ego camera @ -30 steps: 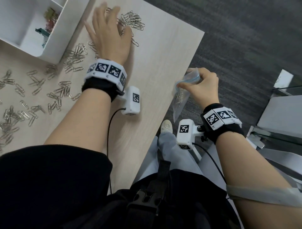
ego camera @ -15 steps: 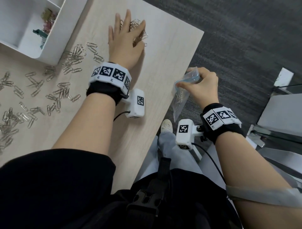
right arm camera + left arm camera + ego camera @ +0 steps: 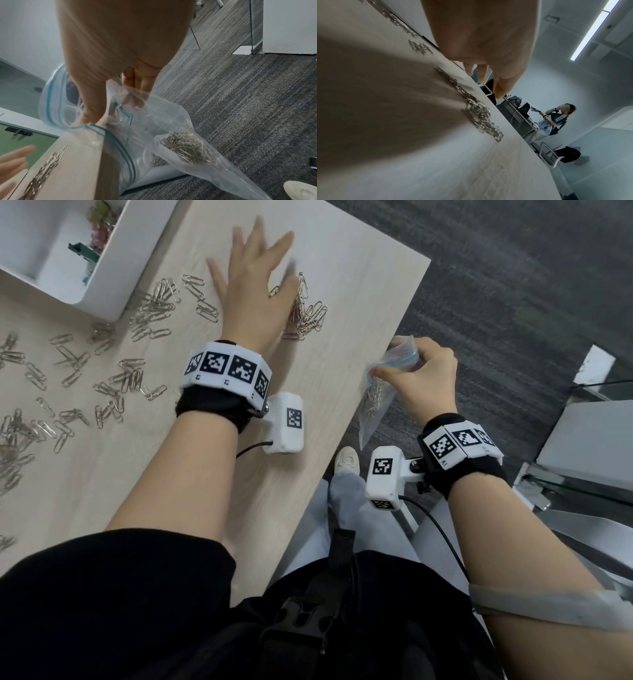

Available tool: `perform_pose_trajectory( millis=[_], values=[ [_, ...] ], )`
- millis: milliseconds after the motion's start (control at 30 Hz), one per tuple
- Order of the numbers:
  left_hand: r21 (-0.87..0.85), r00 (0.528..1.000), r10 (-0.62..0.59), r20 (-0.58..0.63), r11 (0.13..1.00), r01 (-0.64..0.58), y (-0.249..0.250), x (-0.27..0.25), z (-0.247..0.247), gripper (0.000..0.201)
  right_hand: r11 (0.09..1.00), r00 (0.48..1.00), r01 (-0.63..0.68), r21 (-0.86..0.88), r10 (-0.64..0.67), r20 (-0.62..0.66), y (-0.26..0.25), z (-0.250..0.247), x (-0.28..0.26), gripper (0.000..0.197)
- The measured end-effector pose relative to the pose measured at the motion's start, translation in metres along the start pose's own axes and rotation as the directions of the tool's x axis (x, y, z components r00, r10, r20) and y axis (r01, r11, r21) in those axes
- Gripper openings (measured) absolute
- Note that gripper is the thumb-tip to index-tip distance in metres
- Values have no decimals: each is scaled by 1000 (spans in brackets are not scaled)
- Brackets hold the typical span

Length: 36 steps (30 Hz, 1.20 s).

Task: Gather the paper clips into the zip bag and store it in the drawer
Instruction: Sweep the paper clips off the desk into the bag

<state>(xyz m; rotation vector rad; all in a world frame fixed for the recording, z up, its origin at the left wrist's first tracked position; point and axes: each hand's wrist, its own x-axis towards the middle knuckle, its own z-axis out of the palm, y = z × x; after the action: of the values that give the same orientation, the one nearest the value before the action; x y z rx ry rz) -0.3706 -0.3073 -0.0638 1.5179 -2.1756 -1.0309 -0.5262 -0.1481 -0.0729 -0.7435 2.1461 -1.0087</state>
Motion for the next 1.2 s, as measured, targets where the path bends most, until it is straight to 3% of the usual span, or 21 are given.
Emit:
perform_pose_trajectory(
  millis=[67, 133, 267, 400, 467, 500, 567, 600, 667, 733, 800, 867, 1000, 1200],
  values=[
    [243, 994, -44, 104, 970, 17, -1, 2, 1, 56, 1000, 1000, 3, 6, -3, 5, 1, 0, 0, 39],
    [374, 972, -31, 234, 926, -60, 0, -3, 3, 65, 1000, 1000, 9, 4, -9, 11, 3, -1, 0, 41],
    [406, 932, 22, 363, 896, -179, 4, -19, 12, 69, 999, 999, 44, -19, -44, 21, 7, -2, -3, 46],
    [299, 897, 87, 433, 925, -235, 5, -34, 14, 62, 996, 995, 93, -9, -92, 27, 12, -4, -8, 47],
    [109, 905, 122, 407, 977, -181, 5, -43, 11, 50, 994, 993, 112, 0, -112, 23, 14, -3, -12, 43],
    [-33, 931, 118, 346, 993, -113, 6, -48, 8, 41, 993, 993, 119, 11, -119, 19, 15, -3, -15, 42],
    [-289, 990, 15, 142, 957, 27, 5, -58, 2, 30, 991, 992, 129, 25, -129, 6, 17, -2, -20, 41],
    [-334, 999, -38, 30, 941, 46, 2, -61, -3, 30, 990, 991, 136, 26, -136, 2, 18, -1, -23, 41],
    [-248, 986, -94, -135, 967, 58, -10, -64, -15, 34, 989, 989, 149, 21, -149, 3, 19, 0, -29, 40],
    [-53, 971, -108, -212, 994, 99, -26, -57, -28, 40, 986, 986, 164, 3, -164, 6, 20, 2, -34, 38],
    [182, 967, -142, -210, 967, 181, -41, -49, -39, 48, 985, 985, 174, -4, -174, 6, 20, 4, -37, 37],
    [307, 959, -212, -186, 915, 262, -52, -43, -45, 55, 983, 983, 181, -8, -181, -1, 20, 5, -40, 37],
    [338, 955, -282, -91, 894, 296, -63, -45, -44, 61, 986, 986, 165, -6, -165, -8, 21, 7, -44, 38],
    [283, 981, -184, 65, 946, 159, -43, -67, -27, 57, 994, 993, 112, 11, -112, -28, 18, 12, -48, 39]
  ],
)
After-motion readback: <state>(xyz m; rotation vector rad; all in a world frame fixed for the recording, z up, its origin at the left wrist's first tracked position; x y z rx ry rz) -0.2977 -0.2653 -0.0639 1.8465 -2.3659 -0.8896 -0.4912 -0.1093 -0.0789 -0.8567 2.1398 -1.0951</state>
